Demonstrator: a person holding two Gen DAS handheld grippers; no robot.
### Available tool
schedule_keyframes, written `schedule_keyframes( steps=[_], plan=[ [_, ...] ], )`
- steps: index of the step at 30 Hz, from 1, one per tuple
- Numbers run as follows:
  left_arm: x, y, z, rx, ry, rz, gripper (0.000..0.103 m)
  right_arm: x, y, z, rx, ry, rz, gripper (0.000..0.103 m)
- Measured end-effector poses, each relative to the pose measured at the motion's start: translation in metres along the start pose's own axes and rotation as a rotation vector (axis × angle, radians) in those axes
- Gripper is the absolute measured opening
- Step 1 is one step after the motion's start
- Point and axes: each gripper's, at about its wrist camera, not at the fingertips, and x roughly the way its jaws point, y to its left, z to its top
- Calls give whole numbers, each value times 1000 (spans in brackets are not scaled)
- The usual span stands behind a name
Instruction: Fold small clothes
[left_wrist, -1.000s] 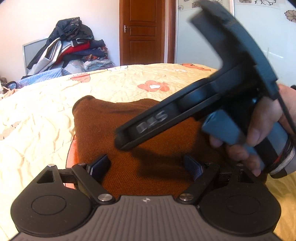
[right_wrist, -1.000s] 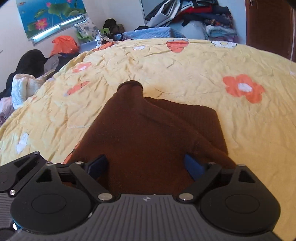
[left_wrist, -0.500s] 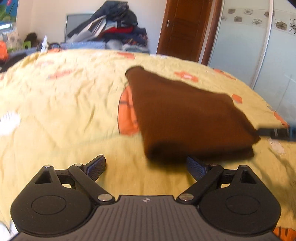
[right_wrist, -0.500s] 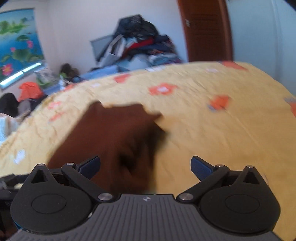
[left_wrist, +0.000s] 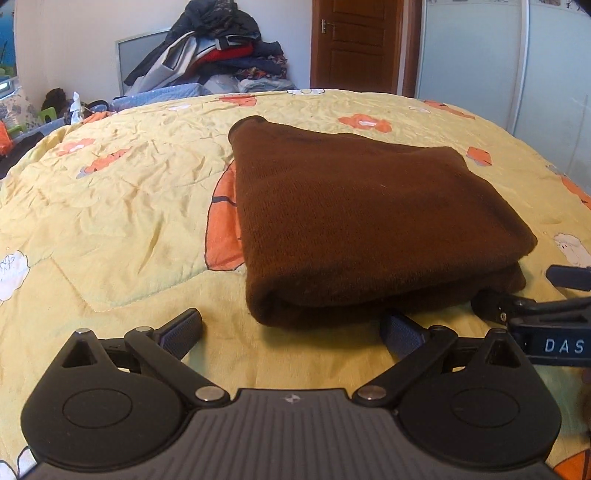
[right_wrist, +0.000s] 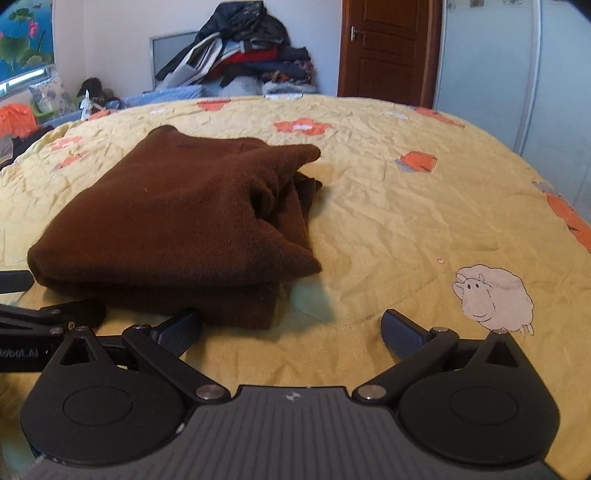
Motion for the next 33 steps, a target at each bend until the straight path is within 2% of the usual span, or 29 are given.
schedule_keyframes(
  steps=[33],
  plan=[
    [-5,-2,-3,-28,0,21,103,-2,1,-4,0,-9,-6,103]
  ],
)
